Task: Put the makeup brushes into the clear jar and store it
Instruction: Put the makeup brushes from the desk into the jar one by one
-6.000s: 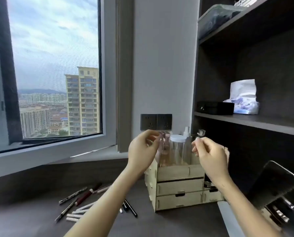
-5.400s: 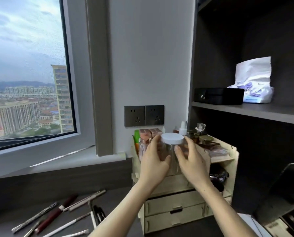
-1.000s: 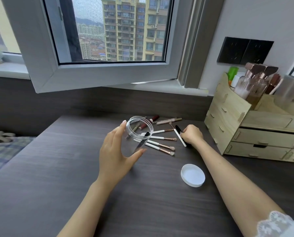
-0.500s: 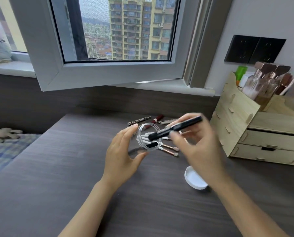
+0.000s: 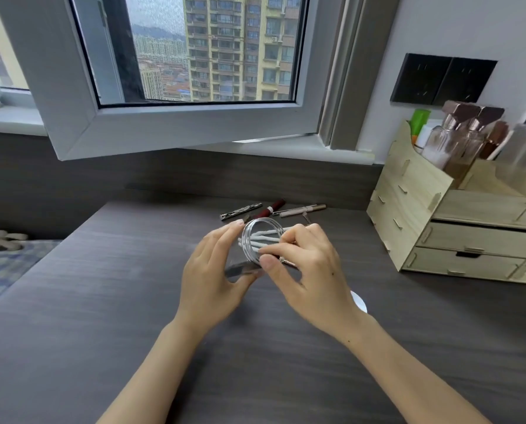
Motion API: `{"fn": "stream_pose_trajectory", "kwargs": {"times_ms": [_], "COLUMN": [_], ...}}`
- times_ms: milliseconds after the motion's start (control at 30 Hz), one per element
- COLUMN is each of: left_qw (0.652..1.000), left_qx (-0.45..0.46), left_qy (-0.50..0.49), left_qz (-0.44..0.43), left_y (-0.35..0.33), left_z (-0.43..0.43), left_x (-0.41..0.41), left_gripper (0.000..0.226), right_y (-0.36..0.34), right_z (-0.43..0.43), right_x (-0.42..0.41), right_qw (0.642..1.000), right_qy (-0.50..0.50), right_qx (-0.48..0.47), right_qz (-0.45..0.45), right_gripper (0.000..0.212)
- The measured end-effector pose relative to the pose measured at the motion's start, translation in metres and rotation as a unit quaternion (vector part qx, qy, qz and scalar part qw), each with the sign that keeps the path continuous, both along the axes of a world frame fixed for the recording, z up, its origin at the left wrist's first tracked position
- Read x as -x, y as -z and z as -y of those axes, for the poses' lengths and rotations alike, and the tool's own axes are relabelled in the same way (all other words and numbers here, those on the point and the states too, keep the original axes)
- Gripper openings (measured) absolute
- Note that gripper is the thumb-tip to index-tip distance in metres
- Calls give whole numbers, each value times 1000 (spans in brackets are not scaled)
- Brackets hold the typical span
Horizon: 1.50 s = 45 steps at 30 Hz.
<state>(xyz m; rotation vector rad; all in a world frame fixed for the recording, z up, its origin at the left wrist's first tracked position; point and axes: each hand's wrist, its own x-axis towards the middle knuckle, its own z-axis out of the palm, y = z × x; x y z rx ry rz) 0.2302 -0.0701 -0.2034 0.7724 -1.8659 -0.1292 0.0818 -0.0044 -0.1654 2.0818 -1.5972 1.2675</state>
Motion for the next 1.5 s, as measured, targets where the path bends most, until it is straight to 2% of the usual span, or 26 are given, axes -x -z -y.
{"fn": "stream_pose_trajectory", "kwargs": {"times_ms": [67, 133, 200, 267, 367, 567, 767, 867, 1100, 1233, 1333, 1400, 1500], "left_qw": [1000, 999, 994, 985, 969, 951, 952, 953, 957, 963, 969, 972, 976], "left_qx": [-8, -21, -54, -82, -117, -144, -148, -150, -147, -141, -134, -125, -113], "left_qy": [-9, -29, -54, -75, -91, -112, -116, -111, -116, -112, -107, -105, -94], "left_qz": [-9, -37, -83, -130, -199, -251, -242, -238, -220, -202, -178, -168, -159], "left_y": [1, 0, -1, -3, -5, -5, -6, -5, -5, -5, -3, -3, -3], "left_z": [1, 2, 2, 6, 12, 19, 23, 23, 20, 18, 17, 16, 15], "left_x": [0, -1, -4, -8, -15, -22, -23, -21, -20, -17, -14, -14, -12], "left_gripper": [69, 74, 80, 80, 80, 80, 82, 82, 83, 82, 83, 82, 82], "right_y": [-4, -6, -3, 7, 22, 30, 37, 39, 39, 37, 34, 29, 13], "right_z": [4, 17, 42, 75, 123, 173, 189, 189, 189, 180, 168, 154, 118], "right_x": [10, 26, 46, 70, 105, 138, 152, 158, 160, 160, 161, 163, 151], "right_qw": [995, 982, 977, 973, 951, 896, 854, 848, 845, 851, 874, 904, 957], "right_qy": [-29, -5, 81, 161, 211, 269, 288, 291, 263, 258, 250, 240, 199], "right_qx": [-1, -9, -41, -108, -222, -326, -325, -293, -333, -320, -303, -276, -169], "right_qz": [92, 190, 195, 123, 26, -137, -288, -333, -324, -328, -286, -219, -126], "right_gripper": [36, 34, 32, 26, 29, 39, 31, 31, 31, 28, 22, 17, 15]}}
